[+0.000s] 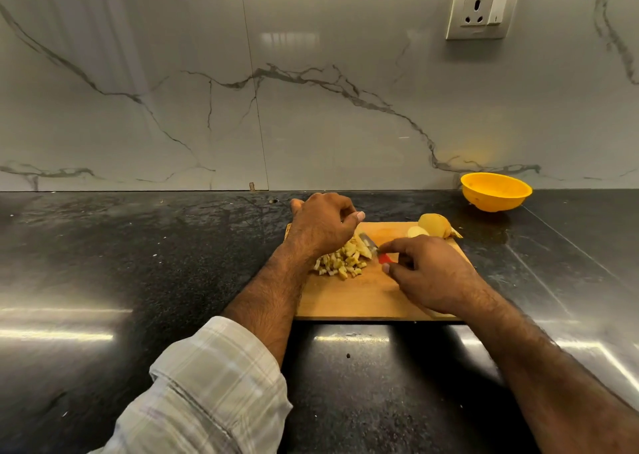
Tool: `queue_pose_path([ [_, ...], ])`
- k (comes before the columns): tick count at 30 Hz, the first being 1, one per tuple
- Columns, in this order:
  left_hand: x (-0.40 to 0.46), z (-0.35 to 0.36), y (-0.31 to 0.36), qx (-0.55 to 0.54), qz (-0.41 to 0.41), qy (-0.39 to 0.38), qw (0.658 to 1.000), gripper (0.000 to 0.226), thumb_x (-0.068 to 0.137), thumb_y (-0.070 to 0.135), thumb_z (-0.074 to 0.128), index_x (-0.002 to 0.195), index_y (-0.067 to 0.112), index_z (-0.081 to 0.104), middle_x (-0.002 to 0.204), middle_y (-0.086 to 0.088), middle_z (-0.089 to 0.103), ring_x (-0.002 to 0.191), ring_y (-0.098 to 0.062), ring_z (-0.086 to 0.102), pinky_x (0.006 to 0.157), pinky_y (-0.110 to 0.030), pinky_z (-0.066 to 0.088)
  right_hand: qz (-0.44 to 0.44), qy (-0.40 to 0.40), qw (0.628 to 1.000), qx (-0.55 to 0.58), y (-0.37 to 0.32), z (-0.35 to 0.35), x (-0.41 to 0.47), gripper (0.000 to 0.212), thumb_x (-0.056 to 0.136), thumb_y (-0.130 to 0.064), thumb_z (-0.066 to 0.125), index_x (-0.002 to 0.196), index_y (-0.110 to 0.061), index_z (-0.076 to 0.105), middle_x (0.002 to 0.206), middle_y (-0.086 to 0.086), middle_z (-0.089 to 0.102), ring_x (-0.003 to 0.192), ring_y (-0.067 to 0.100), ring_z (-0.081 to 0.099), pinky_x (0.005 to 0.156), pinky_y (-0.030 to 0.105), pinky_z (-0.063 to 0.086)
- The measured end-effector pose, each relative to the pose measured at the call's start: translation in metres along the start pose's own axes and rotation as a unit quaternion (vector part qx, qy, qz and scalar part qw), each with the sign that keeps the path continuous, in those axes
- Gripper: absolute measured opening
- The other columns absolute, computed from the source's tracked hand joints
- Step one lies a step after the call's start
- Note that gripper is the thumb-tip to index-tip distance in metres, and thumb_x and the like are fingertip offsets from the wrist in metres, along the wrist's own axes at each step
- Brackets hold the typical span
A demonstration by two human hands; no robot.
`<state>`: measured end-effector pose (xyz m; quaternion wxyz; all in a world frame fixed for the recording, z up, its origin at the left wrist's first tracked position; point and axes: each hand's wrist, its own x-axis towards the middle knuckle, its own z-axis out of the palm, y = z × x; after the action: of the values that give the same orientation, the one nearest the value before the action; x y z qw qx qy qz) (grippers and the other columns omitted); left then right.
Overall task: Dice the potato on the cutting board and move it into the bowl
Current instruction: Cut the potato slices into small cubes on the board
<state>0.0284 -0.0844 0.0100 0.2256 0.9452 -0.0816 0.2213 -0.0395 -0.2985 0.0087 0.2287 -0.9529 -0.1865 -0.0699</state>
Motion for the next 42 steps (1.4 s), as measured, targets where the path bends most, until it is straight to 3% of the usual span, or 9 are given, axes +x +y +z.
queue_pose_path([
  [3,0.000,0.000,0.001,-0.004,0.006,0.015,1.000,0.033,0.101,0.055,0.055,0.099,0.030,0.076,0.095,0.016,0.067,0.097,-0.010,0.058,0.099,-0.050,0.033,0.010,0.017,0.999,0.044,0.004,-0.006,0.000,0.037,0.101,-0.038,0.067,0.137,-0.029,0.067,0.078,-0.012,0.071,0.076,0.006,0.066,0.078,0.032,0.059],
  [7,0.001,0.000,0.000,-0.026,0.023,0.060,0.998,0.036,0.099,0.060,0.054,0.097,0.031,0.075,0.097,0.016,0.069,0.100,-0.010,0.060,0.097,-0.053,0.038,0.022,0.002,0.996,0.081,0.001,-0.004,0.000,0.039,0.102,-0.037,0.067,0.139,-0.024,0.065,0.075,-0.010,0.075,0.072,0.003,0.069,0.078,0.031,0.059],
  [11,0.000,-0.001,0.001,-0.023,0.048,0.054,0.997,0.060,0.089,0.081,0.052,0.119,0.033,0.072,0.122,0.011,0.068,0.119,-0.013,0.057,0.098,-0.049,0.030,0.051,-0.007,0.985,0.168,0.002,-0.005,-0.001,0.032,0.102,-0.033,0.066,0.132,-0.024,0.068,0.074,-0.008,0.077,0.072,0.010,0.073,0.063,0.031,0.062],
  [15,-0.003,-0.004,0.004,-0.010,0.065,0.008,0.998,0.086,0.078,0.091,0.054,0.141,0.033,0.059,0.146,0.006,0.056,0.137,-0.017,0.044,0.106,-0.049,0.024,0.063,-0.014,0.963,0.261,0.001,-0.009,-0.002,0.027,0.102,-0.031,0.066,0.128,-0.022,0.070,0.078,-0.001,0.078,0.069,0.014,0.072,0.060,0.030,0.058],
  [25,0.002,-0.007,-0.016,0.020,0.035,0.025,0.999,0.067,0.089,0.075,0.055,0.138,0.030,0.058,0.143,0.005,0.058,0.134,-0.019,0.047,0.102,-0.050,0.027,0.102,-0.079,0.901,0.414,0.002,-0.016,-0.004,0.020,0.098,-0.020,0.069,0.114,-0.010,0.074,0.085,0.022,0.076,0.057,0.024,0.061,0.051,0.029,0.052],
  [30,0.002,-0.010,-0.024,0.013,0.002,0.037,0.999,0.043,0.096,0.051,0.061,0.133,0.028,0.060,0.137,0.005,0.062,0.132,-0.020,0.048,0.104,-0.051,0.029,0.113,-0.079,0.909,0.394,0.009,-0.015,-0.001,0.015,0.102,-0.013,0.064,0.114,-0.008,0.072,0.085,0.023,0.075,0.059,0.028,0.065,0.050,0.032,0.051],
  [35,0.003,-0.011,-0.024,0.005,-0.009,0.054,0.999,0.029,0.100,0.036,0.058,0.127,0.027,0.062,0.130,0.005,0.064,0.127,-0.022,0.051,0.100,-0.047,0.030,0.116,0.020,0.953,0.277,0.010,-0.006,0.003,0.006,0.101,-0.017,0.069,0.106,-0.020,0.071,0.082,0.011,0.074,0.065,0.024,0.073,0.056,0.035,0.060],
  [38,0.003,-0.010,-0.022,-0.021,-0.008,0.059,0.998,0.037,0.100,0.053,0.055,0.125,0.027,0.063,0.126,0.007,0.065,0.123,-0.019,0.052,0.098,-0.048,0.030,0.078,0.066,0.982,0.161,0.012,-0.006,0.002,0.012,0.095,-0.026,0.077,0.103,-0.030,0.069,0.089,-0.003,0.068,0.080,0.014,0.065,0.065,0.030,0.055],
  [42,0.000,-0.006,-0.013,-0.031,0.018,0.028,0.999,0.069,0.088,0.084,0.052,0.129,0.029,0.062,0.129,0.009,0.064,0.125,-0.014,0.052,0.104,-0.054,0.031,0.055,0.072,0.989,0.116,0.011,-0.002,0.002,0.020,0.093,-0.033,0.078,0.108,-0.033,0.065,0.098,-0.009,0.064,0.090,0.007,0.058,0.067,0.024,0.045],
])
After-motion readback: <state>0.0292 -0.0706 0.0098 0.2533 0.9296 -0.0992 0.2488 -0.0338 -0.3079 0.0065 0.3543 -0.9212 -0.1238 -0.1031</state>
